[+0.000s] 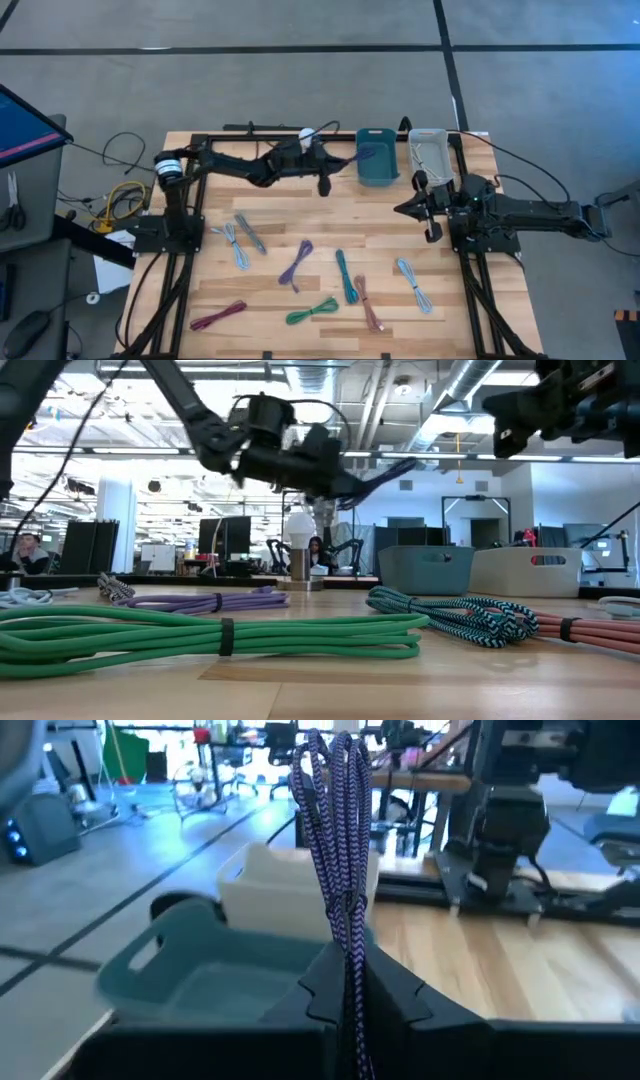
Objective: Pick & Place USB Port
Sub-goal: Put the braided purple charger cable into the blue bin
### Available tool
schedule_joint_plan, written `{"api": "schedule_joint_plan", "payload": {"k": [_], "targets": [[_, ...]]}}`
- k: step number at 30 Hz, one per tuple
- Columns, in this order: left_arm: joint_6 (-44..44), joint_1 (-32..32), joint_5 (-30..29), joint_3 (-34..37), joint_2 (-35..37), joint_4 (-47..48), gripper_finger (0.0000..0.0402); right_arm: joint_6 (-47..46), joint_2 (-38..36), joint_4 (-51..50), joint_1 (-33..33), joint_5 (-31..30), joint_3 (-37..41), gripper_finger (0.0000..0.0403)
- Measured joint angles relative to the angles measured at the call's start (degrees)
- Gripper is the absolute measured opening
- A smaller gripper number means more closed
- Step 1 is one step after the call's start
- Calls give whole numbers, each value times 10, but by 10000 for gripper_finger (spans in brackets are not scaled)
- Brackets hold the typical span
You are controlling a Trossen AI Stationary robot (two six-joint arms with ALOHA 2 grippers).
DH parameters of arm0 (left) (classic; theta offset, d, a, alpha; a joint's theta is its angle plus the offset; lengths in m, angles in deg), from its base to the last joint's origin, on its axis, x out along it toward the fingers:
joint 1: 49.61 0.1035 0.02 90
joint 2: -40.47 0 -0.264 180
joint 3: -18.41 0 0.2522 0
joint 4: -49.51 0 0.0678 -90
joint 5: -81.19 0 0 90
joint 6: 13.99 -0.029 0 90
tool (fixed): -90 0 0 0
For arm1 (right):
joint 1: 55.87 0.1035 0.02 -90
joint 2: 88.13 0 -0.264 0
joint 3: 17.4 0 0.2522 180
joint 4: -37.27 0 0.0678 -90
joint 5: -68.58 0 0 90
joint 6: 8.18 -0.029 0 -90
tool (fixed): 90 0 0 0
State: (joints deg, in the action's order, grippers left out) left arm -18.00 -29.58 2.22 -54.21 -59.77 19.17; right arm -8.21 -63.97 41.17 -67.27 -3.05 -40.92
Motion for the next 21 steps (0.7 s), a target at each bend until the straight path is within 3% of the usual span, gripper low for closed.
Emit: {"api": "schedule_joint_plan", "payload": {"k": [9,21], "targets": [[106,10,0,-133,-111,8,16,5,-66,-70,1,-2,0,1],[141,8,-8,-211,-196,18,16,19,-112,-105,1,-4,0,1]]}}
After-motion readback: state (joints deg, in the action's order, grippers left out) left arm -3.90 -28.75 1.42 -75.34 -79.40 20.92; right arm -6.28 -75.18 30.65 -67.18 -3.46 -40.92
